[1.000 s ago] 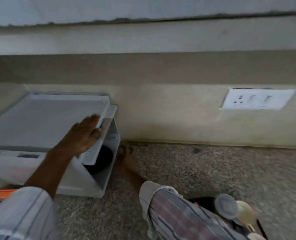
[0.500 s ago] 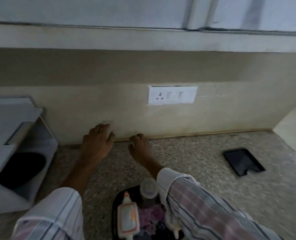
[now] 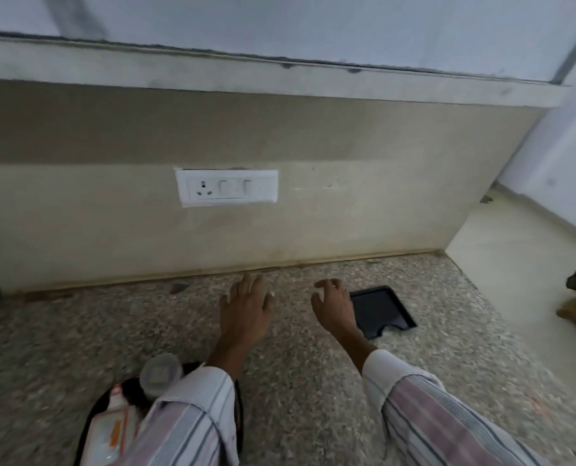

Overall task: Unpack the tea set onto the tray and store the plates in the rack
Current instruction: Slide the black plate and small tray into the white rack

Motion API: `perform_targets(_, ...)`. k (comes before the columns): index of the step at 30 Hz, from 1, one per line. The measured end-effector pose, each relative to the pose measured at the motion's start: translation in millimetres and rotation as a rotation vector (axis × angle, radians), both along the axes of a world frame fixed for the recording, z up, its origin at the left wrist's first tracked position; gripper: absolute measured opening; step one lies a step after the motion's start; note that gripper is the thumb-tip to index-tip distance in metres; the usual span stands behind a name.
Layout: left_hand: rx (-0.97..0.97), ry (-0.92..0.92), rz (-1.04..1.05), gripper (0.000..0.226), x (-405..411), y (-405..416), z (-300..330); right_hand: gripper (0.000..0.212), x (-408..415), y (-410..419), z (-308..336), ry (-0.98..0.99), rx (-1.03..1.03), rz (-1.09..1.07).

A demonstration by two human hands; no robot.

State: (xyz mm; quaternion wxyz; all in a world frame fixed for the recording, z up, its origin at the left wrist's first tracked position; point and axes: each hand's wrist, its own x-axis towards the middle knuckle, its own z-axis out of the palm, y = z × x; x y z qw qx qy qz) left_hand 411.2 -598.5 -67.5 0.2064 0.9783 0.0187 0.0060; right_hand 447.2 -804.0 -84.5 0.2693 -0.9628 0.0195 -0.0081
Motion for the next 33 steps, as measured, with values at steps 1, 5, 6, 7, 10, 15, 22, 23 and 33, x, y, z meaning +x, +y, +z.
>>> perform_targets(1, 0.008, 0.005, -0.014, 0.057, 0.9, -14.0, -5.5, 0.035, -2.1, -14.6, -0.4, 0.007, -0.003, -0.023)
perform_targets(5, 0.051, 0.014, -0.055, 0.057, 8.4, -60.8, -29.1, 0.032, -6.7, -66.1, -8.8, 0.011, -0.011, -0.113)
perform_targets(6, 0.054, 0.031, -0.059, 0.057, 10.2, -67.2, -35.0, 0.03, -7.7, -75.4, -10.7, 0.009, -0.022, -0.135)
perform_targets(7, 0.06, 0.043, -0.061, 0.057, 11.9, -78.0, -42.3, 0.03, -6.9, -89.6, -14.5, 0.019, -0.038, -0.156)
perform_targets(10, 0.058, 0.065, -0.06, 0.056, 13.6, -97.6, -66.5, 0.034, -7.0, -124.9, -27.1, 0.066, -0.05, -0.194)
perform_targets(15, 0.069, 0.083, -0.031, 0.059, 18.3, -128.1, -116.0, 0.037, 7.6, -179.5, -47.9, 0.106, -0.077, -0.271)
perform_targets(22, 0.124, 0.011, 0.018, 0.055, 22.3, -151.1, -150.3, 0.061, 55.3, -217.5, -65.0, 0.252, -0.056, -0.349)
perform_targets(23, 0.129, 0.001, 0.016, 0.055, 20.6, -151.3, -150.9, 0.067, 57.2, -218.9, -65.0, 0.282, -0.025, -0.358)
perform_targets(33, 0.159, -0.015, 0.027, 0.056, 24.0, -151.5, -152.9, 0.055, 70.8, -217.4, -80.2, 0.39, 0.028, -0.283)
